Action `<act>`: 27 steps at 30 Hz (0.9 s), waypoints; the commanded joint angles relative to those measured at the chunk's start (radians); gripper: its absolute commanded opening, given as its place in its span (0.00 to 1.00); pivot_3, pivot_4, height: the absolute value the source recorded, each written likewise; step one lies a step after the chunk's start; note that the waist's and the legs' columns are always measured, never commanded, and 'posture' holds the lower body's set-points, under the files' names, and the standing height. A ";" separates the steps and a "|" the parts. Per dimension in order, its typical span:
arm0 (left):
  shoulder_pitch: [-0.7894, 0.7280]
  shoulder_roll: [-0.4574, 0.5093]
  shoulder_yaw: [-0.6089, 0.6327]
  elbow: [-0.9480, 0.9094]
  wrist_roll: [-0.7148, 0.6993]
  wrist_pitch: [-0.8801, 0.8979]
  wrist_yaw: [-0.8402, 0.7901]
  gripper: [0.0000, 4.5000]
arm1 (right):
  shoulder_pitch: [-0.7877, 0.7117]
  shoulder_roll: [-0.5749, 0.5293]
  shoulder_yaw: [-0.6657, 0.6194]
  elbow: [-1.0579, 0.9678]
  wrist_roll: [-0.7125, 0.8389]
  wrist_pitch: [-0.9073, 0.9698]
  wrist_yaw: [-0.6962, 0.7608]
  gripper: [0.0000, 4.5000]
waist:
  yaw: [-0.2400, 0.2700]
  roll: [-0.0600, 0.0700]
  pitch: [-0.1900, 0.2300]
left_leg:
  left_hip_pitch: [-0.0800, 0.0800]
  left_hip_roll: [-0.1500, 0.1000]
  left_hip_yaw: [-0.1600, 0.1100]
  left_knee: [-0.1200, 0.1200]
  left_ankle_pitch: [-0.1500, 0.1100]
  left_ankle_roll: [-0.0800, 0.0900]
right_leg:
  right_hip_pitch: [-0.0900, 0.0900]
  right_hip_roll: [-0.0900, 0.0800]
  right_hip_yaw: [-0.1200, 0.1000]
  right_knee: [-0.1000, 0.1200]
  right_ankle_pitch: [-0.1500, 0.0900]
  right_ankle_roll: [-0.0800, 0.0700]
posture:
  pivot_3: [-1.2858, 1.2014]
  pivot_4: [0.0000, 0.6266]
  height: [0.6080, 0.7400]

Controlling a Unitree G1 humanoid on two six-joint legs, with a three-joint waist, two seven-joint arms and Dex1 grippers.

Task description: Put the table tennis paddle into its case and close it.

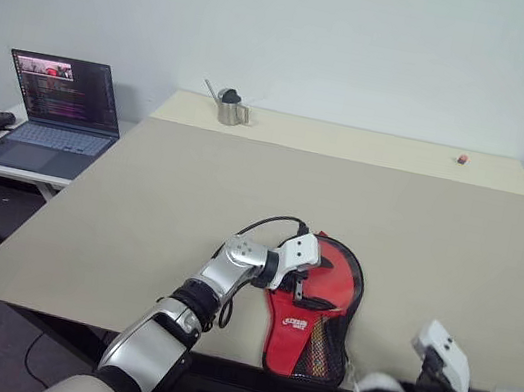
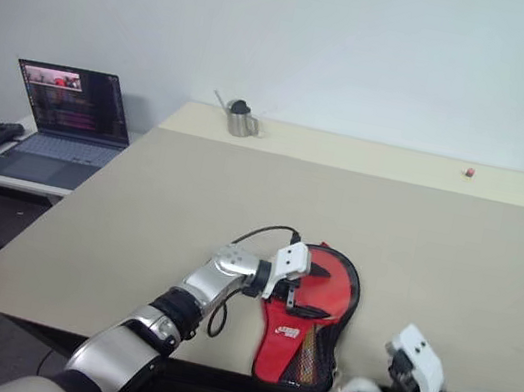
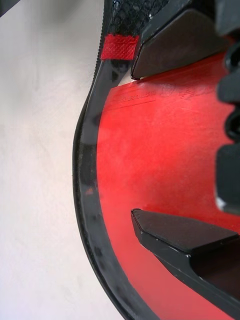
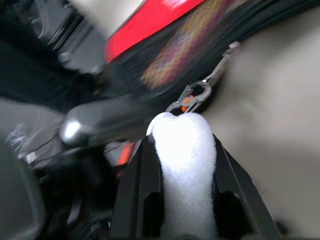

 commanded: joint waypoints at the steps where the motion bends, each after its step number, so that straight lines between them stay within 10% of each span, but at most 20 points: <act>1: 0.029 0.001 -0.047 0.080 0.074 0.019 0.029 1.00 | 0.081 0.025 -0.014 -0.110 0.129 0.000 -0.007 0.12 | 0.000 -0.001 0.000 | 0.001 0.000 0.000 0.000 0.000 0.000 | 0.001 0.000 0.000 0.000 0.000 0.000 | 0.52 0.24 1.00; 27: 0.026 -0.006 -0.040 0.097 0.085 0.004 0.063 1.00 | 0.197 -0.005 0.157 -0.065 0.137 -0.241 -0.165 0.19 | 0.000 -0.007 0.002 | 0.011 0.001 0.000 -0.002 -0.002 0.002 | 0.010 0.000 0.002 -0.002 -0.002 0.003 | 0.52 0.24 1.00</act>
